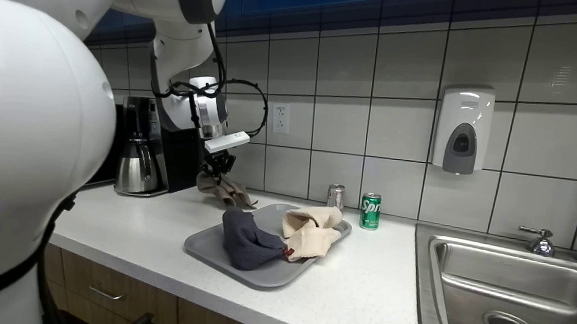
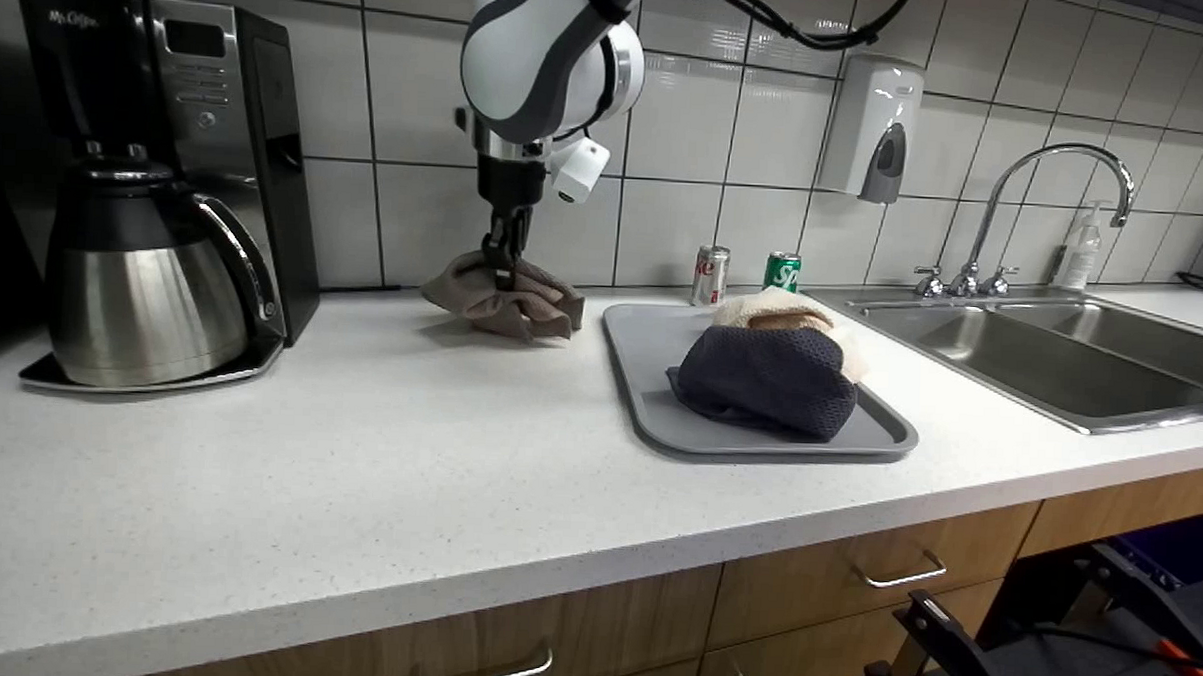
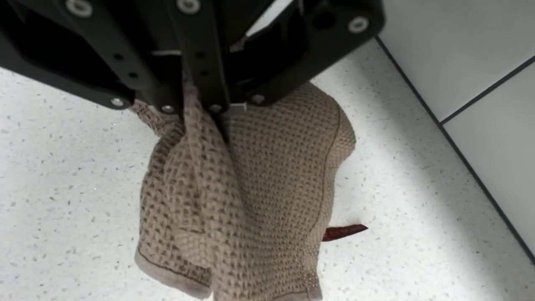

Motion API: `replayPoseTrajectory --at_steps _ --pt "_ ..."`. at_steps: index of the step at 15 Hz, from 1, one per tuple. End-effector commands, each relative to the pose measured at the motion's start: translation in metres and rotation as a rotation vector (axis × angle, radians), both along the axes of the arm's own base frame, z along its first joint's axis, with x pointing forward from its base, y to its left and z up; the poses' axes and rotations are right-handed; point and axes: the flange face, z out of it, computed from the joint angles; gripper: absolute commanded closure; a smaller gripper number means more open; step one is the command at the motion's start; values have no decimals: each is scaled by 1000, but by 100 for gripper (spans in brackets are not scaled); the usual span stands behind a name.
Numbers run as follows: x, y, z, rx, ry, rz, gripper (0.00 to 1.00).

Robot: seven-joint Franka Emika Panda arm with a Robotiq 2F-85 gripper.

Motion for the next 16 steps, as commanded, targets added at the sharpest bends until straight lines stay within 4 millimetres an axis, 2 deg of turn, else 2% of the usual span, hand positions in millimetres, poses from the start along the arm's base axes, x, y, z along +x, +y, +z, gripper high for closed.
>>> replayPoseTrajectory --at_steps 1,8,16 --pt "-15 -11 14 -10 -40 -78 98" --pt "-14 -49 31 -19 -96 -227 98" --pt "-4 -91 46 -37 -69 -365 98"
